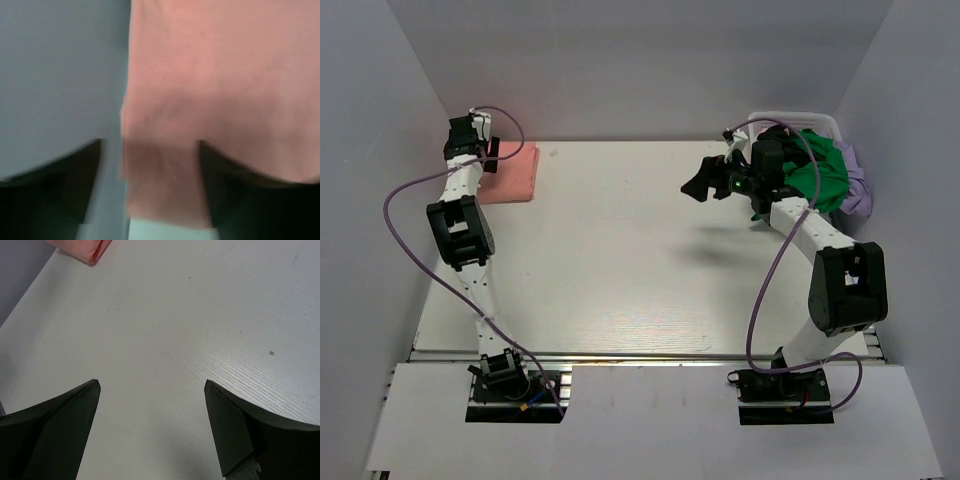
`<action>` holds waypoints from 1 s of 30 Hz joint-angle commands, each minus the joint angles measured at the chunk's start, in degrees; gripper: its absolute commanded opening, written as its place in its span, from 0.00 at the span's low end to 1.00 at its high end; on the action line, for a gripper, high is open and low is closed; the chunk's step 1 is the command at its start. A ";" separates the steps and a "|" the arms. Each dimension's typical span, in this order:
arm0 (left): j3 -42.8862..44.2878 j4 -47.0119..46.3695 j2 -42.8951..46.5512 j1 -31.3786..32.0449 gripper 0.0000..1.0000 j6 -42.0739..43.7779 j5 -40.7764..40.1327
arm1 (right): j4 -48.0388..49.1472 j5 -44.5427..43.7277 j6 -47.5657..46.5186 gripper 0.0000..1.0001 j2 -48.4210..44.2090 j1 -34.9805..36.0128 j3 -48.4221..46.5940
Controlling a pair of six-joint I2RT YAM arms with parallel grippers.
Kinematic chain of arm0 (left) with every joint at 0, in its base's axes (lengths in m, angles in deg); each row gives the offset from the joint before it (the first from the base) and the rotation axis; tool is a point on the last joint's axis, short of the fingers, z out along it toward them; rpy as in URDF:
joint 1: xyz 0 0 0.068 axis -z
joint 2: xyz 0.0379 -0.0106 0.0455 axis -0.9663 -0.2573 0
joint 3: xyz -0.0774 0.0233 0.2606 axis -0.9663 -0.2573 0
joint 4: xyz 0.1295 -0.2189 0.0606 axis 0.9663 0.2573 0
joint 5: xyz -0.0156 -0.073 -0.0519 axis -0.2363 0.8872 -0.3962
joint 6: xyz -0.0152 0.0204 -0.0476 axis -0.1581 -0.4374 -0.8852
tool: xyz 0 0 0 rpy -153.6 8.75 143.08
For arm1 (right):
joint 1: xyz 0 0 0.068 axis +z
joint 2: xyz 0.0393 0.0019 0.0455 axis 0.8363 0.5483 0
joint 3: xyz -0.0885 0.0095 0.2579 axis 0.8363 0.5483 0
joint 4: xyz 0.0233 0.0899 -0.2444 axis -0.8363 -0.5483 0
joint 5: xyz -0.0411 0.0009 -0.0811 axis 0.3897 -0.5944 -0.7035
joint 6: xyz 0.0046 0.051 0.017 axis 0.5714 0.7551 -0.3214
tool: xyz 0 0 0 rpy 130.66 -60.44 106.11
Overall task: Fold and stack the t-shirts
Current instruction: Put the neatly folded tshirt into the corner of the board with the left arm
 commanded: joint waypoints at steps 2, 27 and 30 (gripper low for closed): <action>-0.09 -2.23 3.79 0.20 1.00 -2.17 -1.43 | 0.05 0.56 -0.73 0.90 0.47 -0.32 -2.61; -57.12 -15.42 46.77 23.90 1.00 -31.60 11.52 | -4.62 -9.54 7.79 0.90 -10.34 -2.16 11.87; -63.72 -16.56 51.69 31.10 1.00 -33.26 8.79 | -3.65 -9.90 8.85 0.90 -12.63 -2.51 15.74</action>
